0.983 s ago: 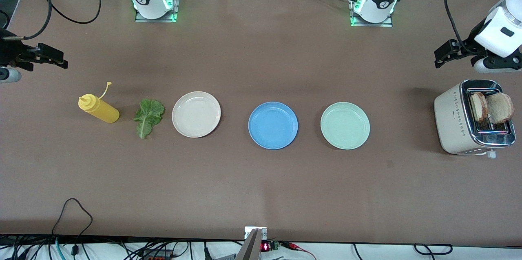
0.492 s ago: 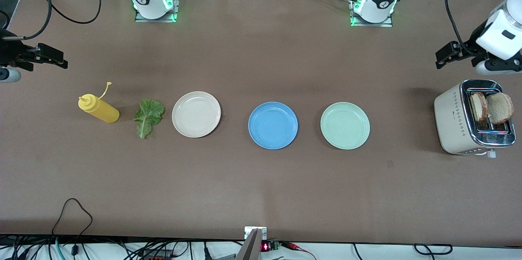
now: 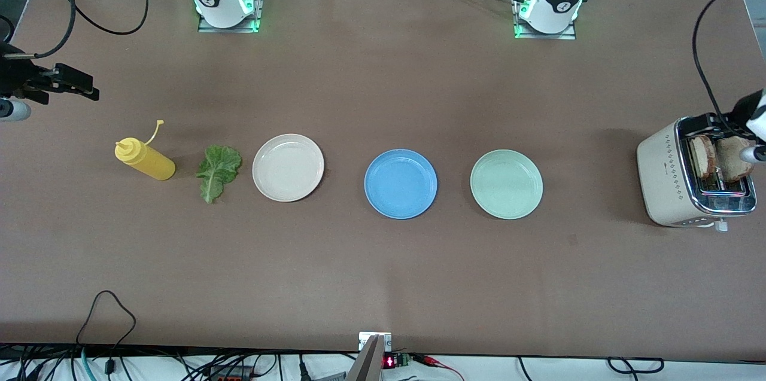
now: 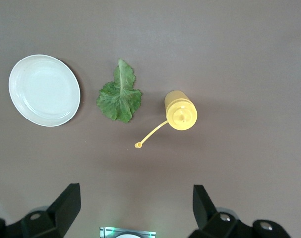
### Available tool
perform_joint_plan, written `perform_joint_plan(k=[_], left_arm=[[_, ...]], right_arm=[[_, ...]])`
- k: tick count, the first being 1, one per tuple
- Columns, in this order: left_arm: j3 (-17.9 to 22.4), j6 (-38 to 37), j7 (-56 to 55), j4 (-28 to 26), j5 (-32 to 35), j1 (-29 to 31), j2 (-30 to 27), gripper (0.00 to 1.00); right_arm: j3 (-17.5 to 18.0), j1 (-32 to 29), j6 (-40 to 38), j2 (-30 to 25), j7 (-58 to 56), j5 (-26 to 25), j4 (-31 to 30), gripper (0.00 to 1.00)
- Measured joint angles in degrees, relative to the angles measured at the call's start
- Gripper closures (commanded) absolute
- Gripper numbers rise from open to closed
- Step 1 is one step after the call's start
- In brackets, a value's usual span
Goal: Make sandwich in blue plate with both arms
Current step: 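Reach the left gripper into the toaster and grasp a bread slice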
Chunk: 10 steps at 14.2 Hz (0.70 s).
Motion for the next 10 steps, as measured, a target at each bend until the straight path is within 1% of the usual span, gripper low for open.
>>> perform_joint_plan(k=[3, 6, 10], left_arm=[[0.01, 2.50, 3.51, 0.02, 0.58, 2.20, 2.86, 0.00], [0.00, 3.45, 3.87, 0.03, 2.65, 2.87, 4.42, 0.12], [0.01, 3.48, 4.11, -0.02, 2.97, 4.48, 6.47, 0.23]], right_arm=[[0.00, 0.00, 0.00, 0.00, 0.00, 0.00, 0.00, 0.00], [0.00, -0.01, 0.00, 0.00, 0.00, 0.00, 0.00, 0.00], [0.00, -0.01, 0.00, 0.00, 0.00, 0.00, 0.00, 0.00]])
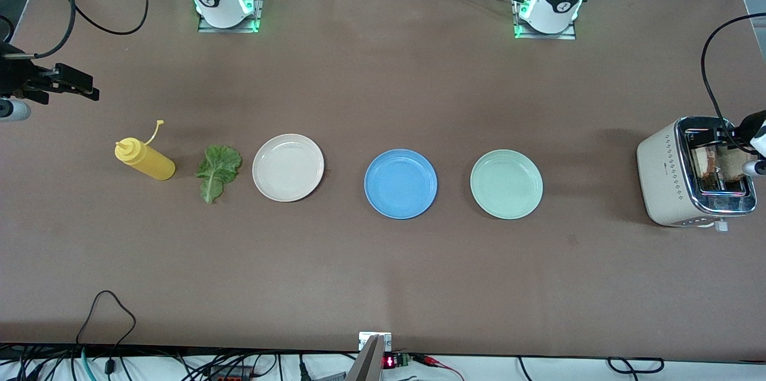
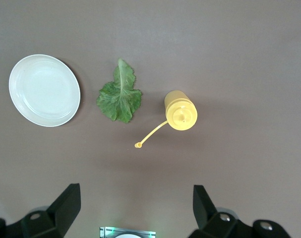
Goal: Make sandwich in blue plate with both arms
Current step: 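Reach the left gripper into the toaster and grasp a bread slice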
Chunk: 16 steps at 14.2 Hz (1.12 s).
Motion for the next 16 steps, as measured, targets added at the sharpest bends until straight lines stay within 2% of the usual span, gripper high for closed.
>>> perform_joint_plan(k=[2, 3, 5, 7, 9, 10, 14, 16], left_arm=[[0.00, 0.18, 0.17, 0.01, 0.00, 0.38, 1.10, 0.32], [-0.03, 0.24, 0.22, 0.01, 0.00, 0.37, 1.42, 0.39], [-0.11, 0.24, 0.23, 0.01, 0.00, 0.37, 1.59, 0.62], [-0.10, 0.21, 0.23, 0.01, 0.01, 0.37, 1.82, 0.81], [-0.07, 0.21, 0.23, 0.01, 0.04, 0.58, 2.09, 0.95], [-0.06, 0.22, 0.23, 0.02, 0.10, 0.89, 2.16, 0.99], [-0.07, 0.27, 0.25, 0.59, 0.11, 1.67, 2.22, 0.99], [-0.32, -1.22, 0.25, 3.63, 0.10, 1.69, 2.13, 0.99]], right_arm=[[0.00, 0.00, 0.00, 0.00, 0.00, 0.00, 0.00, 0.00], [0.00, 0.00, 0.00, 0.00, 0.00, 0.00, 0.00, 0.00], [0.00, 0.00, 0.00, 0.00, 0.00, 0.00, 0.00, 0.00], [0.00, 0.00, 0.00, 0.00, 0.00, 0.00, 0.00, 0.00], [0.00, 0.00, 0.00, 0.00, 0.00, 0.00, 0.00, 0.00], [0.00, 0.00, 0.00, 0.00, 0.00, 0.00, 0.00, 0.00], [0.00, 0.00, 0.00, 0.01, 0.00, 0.00, 0.00, 0.00], [0.00, 0.00, 0.00, 0.01, 0.00, 0.00, 0.00, 0.00]])
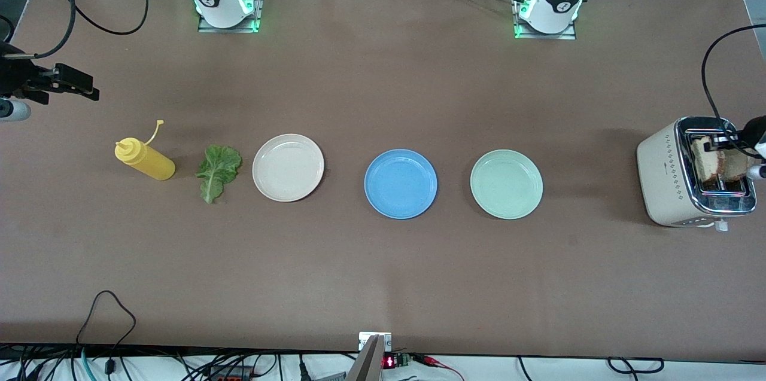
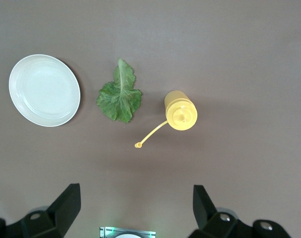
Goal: Make sandwich in blue plate with both arms
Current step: 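Reach the left gripper into the toaster and grasp a bread slice, then lift the bread with the left gripper while the right gripper reaches the lettuce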
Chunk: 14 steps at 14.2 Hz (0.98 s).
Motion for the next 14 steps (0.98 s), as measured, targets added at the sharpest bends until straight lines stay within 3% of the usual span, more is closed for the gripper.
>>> perform_joint_plan(k=[3, 6, 10, 12, 14], left_arm=[[-2.80, -12.62, 0.05, 10.97, -0.20, -0.09, -0.52, 0.99], [-10.25, -23.37, -2.03, 19.04, -2.90, -0.38, -1.90, 0.99], [-24.40, -24.99, -15.76, 18.47, -6.85, -0.81, -2.24, 0.99], [-31.24, -18.91, -25.54, 14.85, -8.21, -1.59, -1.30, 0.99], [-35.59, -10.98, -34.27, 10.78, -8.51, -4.11, 0.93, 0.99]], right_arm=[[0.00, 0.00, 0.00, 0.00, 0.00, 0.00, 0.00, 0.00], [0.00, -0.01, 0.00, 0.01, 0.00, 0.00, -0.01, 0.00], [0.00, -0.01, 0.00, 0.02, 0.00, 0.00, -0.02, 0.00], [0.00, -0.03, 0.00, 0.02, 0.00, 0.00, -0.03, 0.00], [0.00, -0.05, -0.01, 0.04, 0.00, 0.00, -0.04, 0.00]])
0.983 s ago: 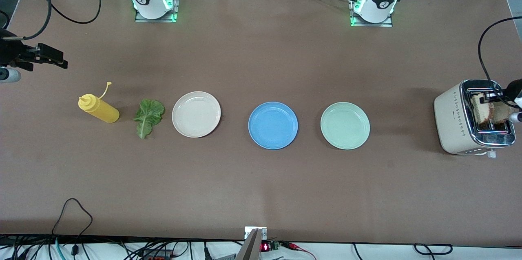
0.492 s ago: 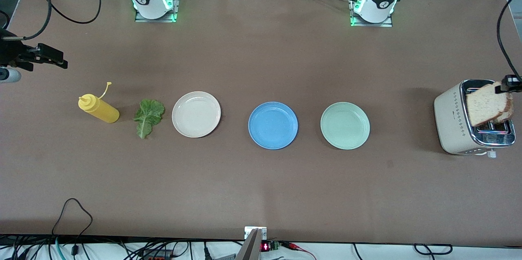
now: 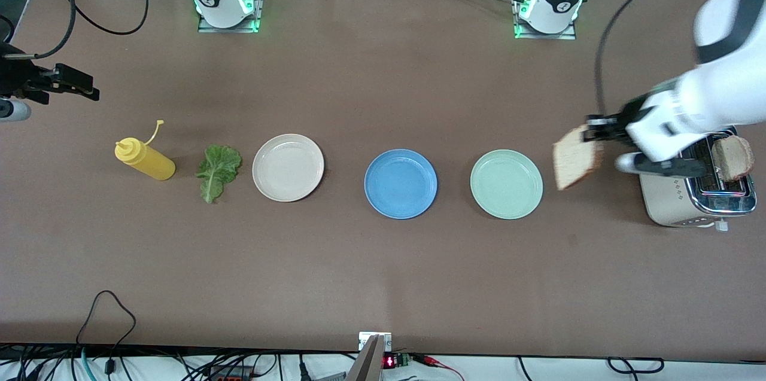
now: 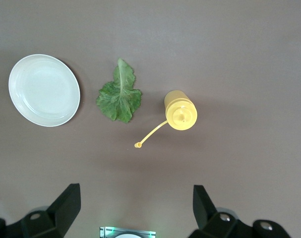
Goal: Make sandwich in blue plate with both arms
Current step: 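Lift the bread with the left gripper while the right gripper reaches the lettuce, then lay the bread on the blue plate while the right gripper grasps the lettuce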
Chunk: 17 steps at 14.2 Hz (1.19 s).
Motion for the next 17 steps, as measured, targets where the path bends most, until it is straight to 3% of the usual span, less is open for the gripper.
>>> perform_joint_plan(k=[6, 9, 13, 17], left_arm=[[-1.13, 17.15, -16.88, -2.32, -0.90, -15.10, 12.59, 0.99], [-1.13, 25.37, -17.28, -2.32, -0.95, -17.17, 17.78, 0.99], [-1.04, 33.60, -17.31, -2.27, -0.96, -20.39, 22.53, 0.99], [-0.99, 37.41, -17.31, -2.26, -0.96, -22.66, 25.21, 0.99]], right_arm=[[0.12, -0.03, -0.01, 0.95, -0.03, 0.00, -0.01, 0.00], [0.54, 0.80, 0.05, 3.04, -0.44, -0.01, -0.06, 0.00], [1.01, 6.60, 0.89, 7.43, -0.05, -0.46, -0.04, 0.00], [1.03, 8.97, 9.48, 13.76, 0.09, -0.60, -1.57, 0.00]])
